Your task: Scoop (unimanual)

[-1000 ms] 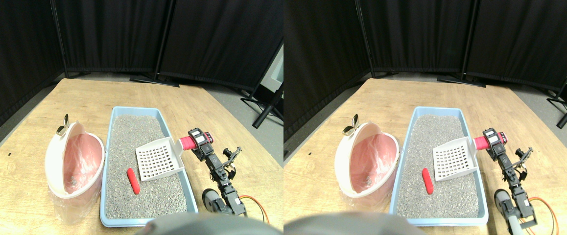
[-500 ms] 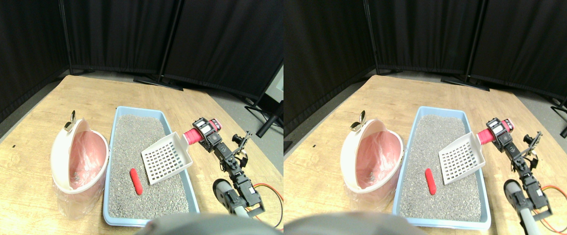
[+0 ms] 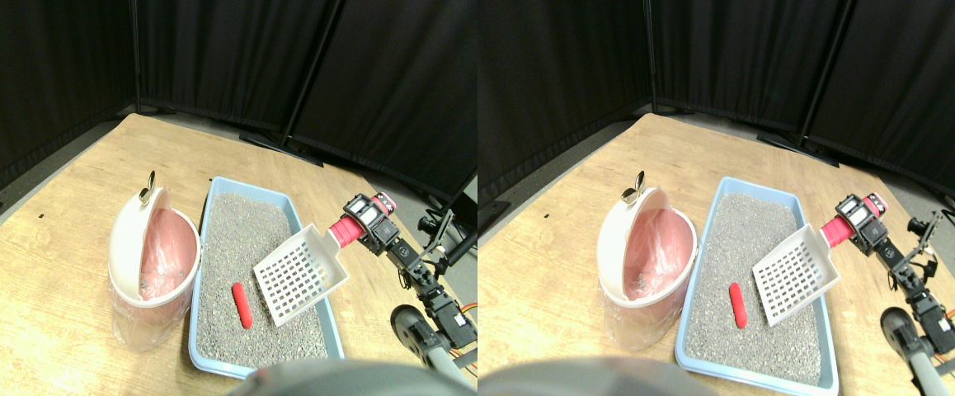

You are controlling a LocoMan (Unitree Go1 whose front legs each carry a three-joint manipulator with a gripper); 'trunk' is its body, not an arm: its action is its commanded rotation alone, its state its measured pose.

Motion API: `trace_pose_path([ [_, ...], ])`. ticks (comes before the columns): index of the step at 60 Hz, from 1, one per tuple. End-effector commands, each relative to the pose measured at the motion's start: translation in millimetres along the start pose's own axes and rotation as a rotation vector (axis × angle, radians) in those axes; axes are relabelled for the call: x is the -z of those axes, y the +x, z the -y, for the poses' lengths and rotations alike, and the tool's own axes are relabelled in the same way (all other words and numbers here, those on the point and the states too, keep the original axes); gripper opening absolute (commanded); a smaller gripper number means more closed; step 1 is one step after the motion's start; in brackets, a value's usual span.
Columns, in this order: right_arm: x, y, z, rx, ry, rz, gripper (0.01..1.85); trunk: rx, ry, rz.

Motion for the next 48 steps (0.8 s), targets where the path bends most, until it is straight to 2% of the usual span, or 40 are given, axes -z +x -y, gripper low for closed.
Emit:
trace_pose_path([
  [1,-9.2,-1.4,7.1,0.01,-0.048,0.082,0.05,-0.024,-0.017,-0.017],
  [11,-7.9,-0.8,9.6,-0.01,-0.081,0.105,0.05,-0.031,-0.028,-0.021],
  [24,-1.4,-5.7,-1.0,-0.06,-0.07,0.128,0.05,-0.032,-0.029,-0.019],
  [33,3.9,-5.4,-8.0,-0.02,-0.091,0.101,0.05,-0.032,-0.029,-0.019],
  [44,5.5,-2.1,-13.3,-0.031,-0.097,0.109,0.05,-0.035,-0.028,-0.019],
  [48,5.1,-0.7,-17.2,-0.034,-0.095,0.09,0.05,-0.035,-0.029,-0.019],
])
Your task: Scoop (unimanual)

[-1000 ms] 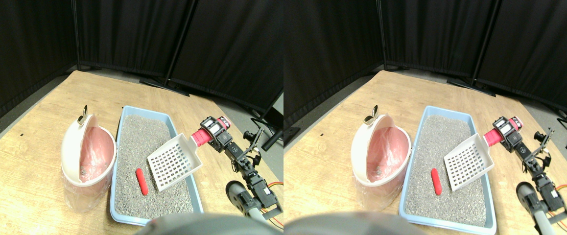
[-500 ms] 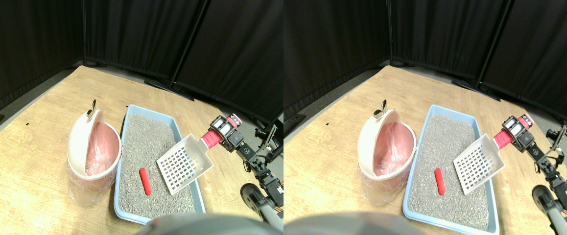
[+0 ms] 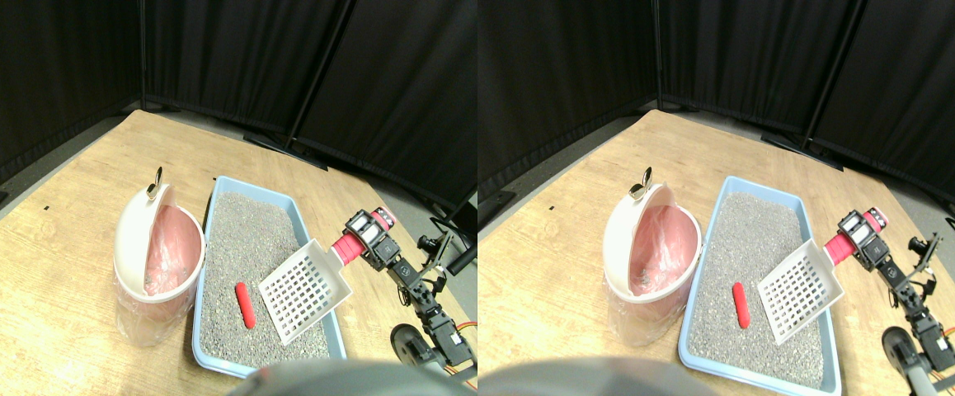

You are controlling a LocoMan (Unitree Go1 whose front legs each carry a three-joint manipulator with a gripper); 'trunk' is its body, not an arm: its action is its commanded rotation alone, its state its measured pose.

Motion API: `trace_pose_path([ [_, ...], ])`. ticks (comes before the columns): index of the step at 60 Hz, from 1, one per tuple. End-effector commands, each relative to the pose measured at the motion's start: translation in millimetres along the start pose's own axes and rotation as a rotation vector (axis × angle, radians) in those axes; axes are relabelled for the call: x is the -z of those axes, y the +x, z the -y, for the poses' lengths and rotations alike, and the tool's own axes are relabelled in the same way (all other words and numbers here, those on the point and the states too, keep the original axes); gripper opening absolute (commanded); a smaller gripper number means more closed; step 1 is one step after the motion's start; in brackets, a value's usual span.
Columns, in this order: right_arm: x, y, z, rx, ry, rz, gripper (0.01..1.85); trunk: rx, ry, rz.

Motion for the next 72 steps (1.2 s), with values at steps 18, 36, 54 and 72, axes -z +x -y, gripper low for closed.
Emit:
trace_pose_path([
  [18,-5.0,10.3,-9.3,0.002,-0.009,0.013,0.05,-0.025,-0.018,-0.018],
  [36,3.2,6.0,-48.6,-0.068,0.078,-0.038,0.05,-0.044,-0.023,-0.03],
  [54,11.7,3.9,-140.8,-0.25,0.324,-0.107,0.05,-0.072,-0.034,-0.038],
  [72,6.9,15.4,-145.5,-0.243,0.39,-0.1,0.13,-0.083,-0.041,-0.041],
])
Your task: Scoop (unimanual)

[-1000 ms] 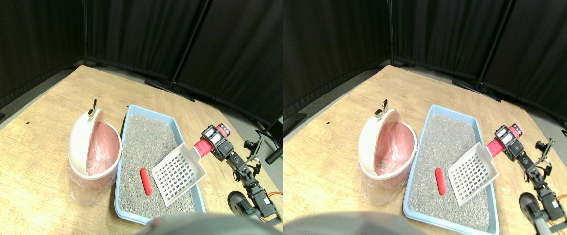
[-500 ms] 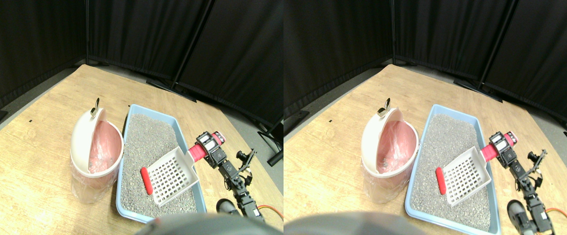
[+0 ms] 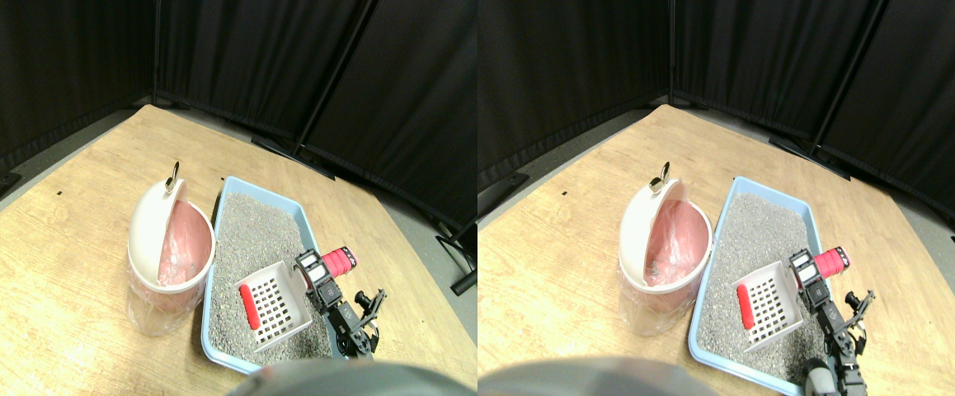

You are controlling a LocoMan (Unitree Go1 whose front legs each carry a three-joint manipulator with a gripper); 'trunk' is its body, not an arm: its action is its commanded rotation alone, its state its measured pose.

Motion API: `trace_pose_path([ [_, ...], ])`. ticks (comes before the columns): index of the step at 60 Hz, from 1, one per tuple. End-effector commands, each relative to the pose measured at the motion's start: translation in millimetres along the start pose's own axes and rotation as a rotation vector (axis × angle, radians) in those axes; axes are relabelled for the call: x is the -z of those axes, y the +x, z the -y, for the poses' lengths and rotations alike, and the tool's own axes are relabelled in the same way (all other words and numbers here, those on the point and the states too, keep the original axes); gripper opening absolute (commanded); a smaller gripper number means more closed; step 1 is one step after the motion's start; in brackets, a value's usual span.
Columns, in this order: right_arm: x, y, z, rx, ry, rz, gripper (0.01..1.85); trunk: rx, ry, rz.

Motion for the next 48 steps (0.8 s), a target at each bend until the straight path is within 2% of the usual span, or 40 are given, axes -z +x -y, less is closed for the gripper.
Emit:
trace_pose_path([
  [1,12.1,0.7,-10.1,-0.107,0.099,-0.037,0.12,-0.03,0.0,-0.032],
  [3,10.0,0.8,-4.6,-0.061,0.145,-0.068,0.05,-0.028,0.001,-0.031],
  [6,9.8,1.9,1.1,-0.053,0.142,-0.055,0.05,-0.025,0.004,-0.031],
  [9,7.8,2.9,14.5,0.007,0.187,-0.059,0.05,-0.019,0.006,-0.033],
  [12,5.9,3.6,21.3,0.02,0.177,-0.055,0.05,-0.014,0.01,-0.035],
  [15,3.2,5.2,35.4,0.092,0.232,-0.02,0.05,-0.007,0.017,-0.033],
  [24,2.9,1.2,62.4,0.2,0.356,0.034,0.05,0.013,0.027,-0.031],
  [27,4.3,-3.1,76.6,0.282,0.448,0.042,0.05,0.02,0.029,-0.03],
  [37,13.9,-13.3,96.9,0.347,0.545,0.078,0.05,0.036,0.042,-0.03],
  [44,16.5,-18.8,102.1,0.388,0.604,0.099,0.05,0.043,0.048,-0.029],
  [48,16.7,-21.2,106.6,0.393,0.67,0.149,0.05,0.046,0.053,-0.028],
])
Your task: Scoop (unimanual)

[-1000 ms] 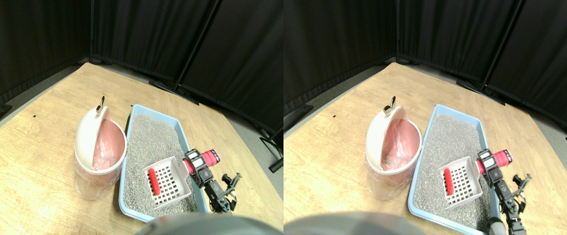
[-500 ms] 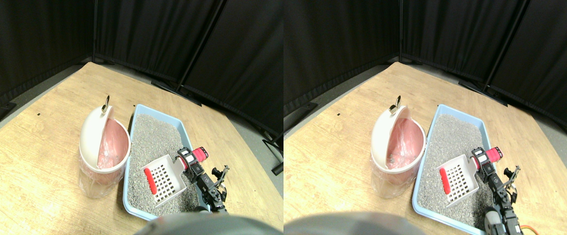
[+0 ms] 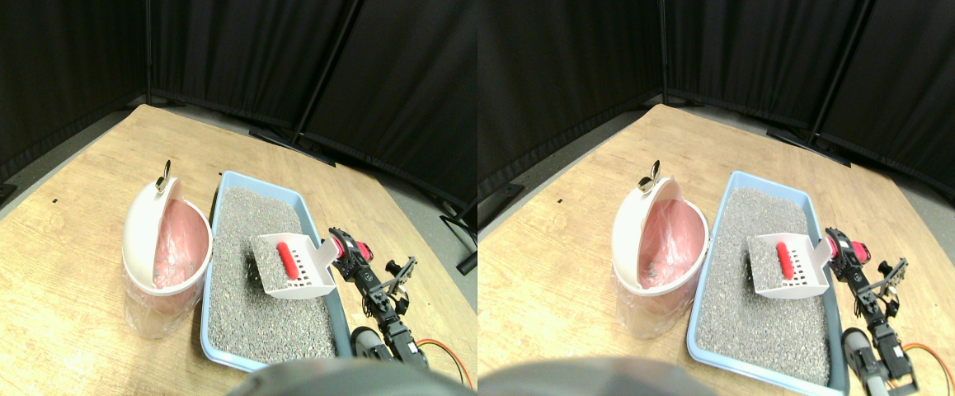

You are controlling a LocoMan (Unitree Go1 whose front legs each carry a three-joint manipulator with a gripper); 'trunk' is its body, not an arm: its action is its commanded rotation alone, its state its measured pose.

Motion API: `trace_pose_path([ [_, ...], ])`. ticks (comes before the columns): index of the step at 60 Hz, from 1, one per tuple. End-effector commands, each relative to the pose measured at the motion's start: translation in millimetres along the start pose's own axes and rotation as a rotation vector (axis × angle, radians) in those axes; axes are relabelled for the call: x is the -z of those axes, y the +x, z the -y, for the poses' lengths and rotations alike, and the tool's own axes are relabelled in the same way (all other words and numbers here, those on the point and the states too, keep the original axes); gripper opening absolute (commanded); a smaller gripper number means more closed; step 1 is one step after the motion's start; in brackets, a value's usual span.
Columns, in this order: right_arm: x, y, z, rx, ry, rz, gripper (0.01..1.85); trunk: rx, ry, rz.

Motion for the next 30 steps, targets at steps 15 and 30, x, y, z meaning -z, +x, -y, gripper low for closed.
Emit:
trace_pose_path([
  [15,-31.6,0.0,4.6,-0.007,0.146,0.175,0.05,0.016,0.004,-0.01],
  [30,-39.5,6.0,5.3,-0.004,0.182,0.185,0.05,0.013,0.0,-0.005],
])
